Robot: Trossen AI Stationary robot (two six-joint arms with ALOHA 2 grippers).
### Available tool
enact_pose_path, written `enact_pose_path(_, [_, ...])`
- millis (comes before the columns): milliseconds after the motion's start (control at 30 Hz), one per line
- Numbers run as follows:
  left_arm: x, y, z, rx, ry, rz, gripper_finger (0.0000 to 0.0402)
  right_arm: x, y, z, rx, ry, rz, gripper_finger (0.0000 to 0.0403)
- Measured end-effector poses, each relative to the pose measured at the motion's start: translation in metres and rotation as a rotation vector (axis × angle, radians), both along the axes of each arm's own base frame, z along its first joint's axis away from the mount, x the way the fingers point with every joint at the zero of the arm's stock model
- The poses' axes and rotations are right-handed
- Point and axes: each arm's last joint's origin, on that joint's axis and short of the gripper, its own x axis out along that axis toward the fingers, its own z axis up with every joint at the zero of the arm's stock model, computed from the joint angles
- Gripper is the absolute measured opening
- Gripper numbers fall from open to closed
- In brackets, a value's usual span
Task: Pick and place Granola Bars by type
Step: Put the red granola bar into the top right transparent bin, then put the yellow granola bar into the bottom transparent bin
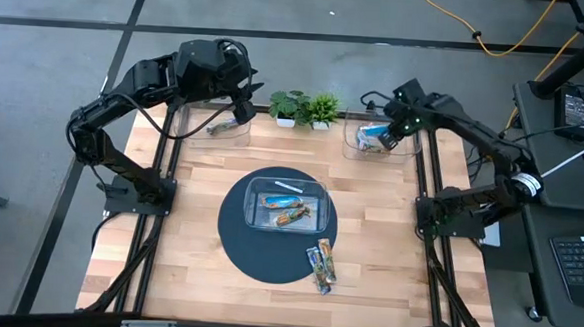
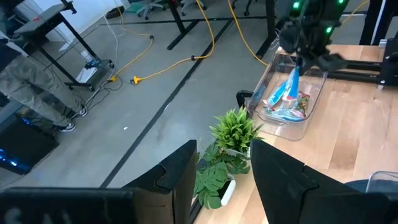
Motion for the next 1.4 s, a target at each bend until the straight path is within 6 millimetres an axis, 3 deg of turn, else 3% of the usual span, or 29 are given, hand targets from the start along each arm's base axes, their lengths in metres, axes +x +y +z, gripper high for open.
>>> enact_pose_path(233, [0.004,0.001,-0.002,-0.012,0.001,0.006,0.0143,0.003,-0.006,-0.026,-0.012,0.017,-0.029,0.0025])
enact_pose_path(533, [0.016,0.005,-0.010,-0.024,0.033,0.004,0.0143,0.010,-0.019,-0.056,0.041,0.075,-0.049,0.0038])
enact_pose_path(733, [0.021,0.006,-0.014,-0.036,0.046,-0.014,0.0143,0.011,-0.021,-0.057,0.028,0.074,-0.050,0.0034])
enact_pose_path(1100, [0.021,0.005,-0.014,-0.037,0.045,-0.016,0.0143,0.011,-0.021,-0.056,0.026,0.073,-0.049,0.0101])
enact_pose_path(1400, [0.021,0.005,-0.014,-0.025,0.056,-0.024,0.0143,0.006,-0.015,-0.040,-0.020,0.040,-0.048,0.0114])
